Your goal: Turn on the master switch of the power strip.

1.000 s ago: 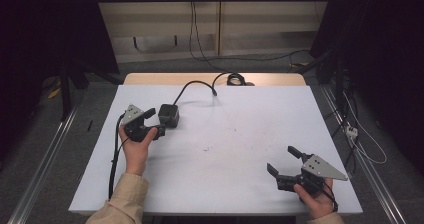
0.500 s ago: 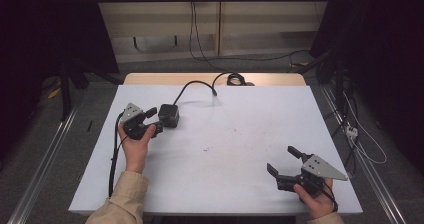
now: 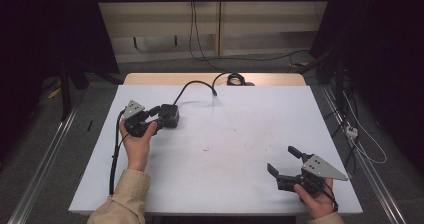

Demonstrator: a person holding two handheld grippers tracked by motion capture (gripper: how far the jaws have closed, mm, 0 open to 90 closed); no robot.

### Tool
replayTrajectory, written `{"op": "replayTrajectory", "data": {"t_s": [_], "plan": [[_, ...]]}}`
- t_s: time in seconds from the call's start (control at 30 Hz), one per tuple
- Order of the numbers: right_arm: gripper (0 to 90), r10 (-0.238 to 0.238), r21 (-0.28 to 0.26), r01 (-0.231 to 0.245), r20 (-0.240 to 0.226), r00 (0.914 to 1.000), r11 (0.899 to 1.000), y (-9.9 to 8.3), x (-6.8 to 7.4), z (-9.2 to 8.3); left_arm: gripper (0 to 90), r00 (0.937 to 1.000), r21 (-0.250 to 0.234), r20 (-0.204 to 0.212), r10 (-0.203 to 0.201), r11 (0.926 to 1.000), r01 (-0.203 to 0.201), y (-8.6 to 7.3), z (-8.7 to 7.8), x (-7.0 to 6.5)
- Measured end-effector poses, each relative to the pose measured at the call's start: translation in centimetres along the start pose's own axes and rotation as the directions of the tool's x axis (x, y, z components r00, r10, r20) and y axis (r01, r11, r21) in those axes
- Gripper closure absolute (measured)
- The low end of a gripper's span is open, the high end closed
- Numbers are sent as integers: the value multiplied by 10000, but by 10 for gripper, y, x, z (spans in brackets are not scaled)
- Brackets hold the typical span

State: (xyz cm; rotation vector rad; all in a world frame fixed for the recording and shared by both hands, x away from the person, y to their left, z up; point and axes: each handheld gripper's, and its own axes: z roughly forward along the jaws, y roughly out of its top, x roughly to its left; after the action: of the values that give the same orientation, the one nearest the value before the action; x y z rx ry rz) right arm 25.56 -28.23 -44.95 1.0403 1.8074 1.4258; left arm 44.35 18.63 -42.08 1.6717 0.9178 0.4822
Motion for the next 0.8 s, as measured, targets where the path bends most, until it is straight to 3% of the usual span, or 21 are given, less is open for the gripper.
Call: {"op": "replayTrajectory", "data": {"t_s": [0.8], "plan": [[69,-7,-11,7,30,10000,10000,0,-1,-1,740,9994,-56,-337,58,10000,-60,-2,4,11]]}}
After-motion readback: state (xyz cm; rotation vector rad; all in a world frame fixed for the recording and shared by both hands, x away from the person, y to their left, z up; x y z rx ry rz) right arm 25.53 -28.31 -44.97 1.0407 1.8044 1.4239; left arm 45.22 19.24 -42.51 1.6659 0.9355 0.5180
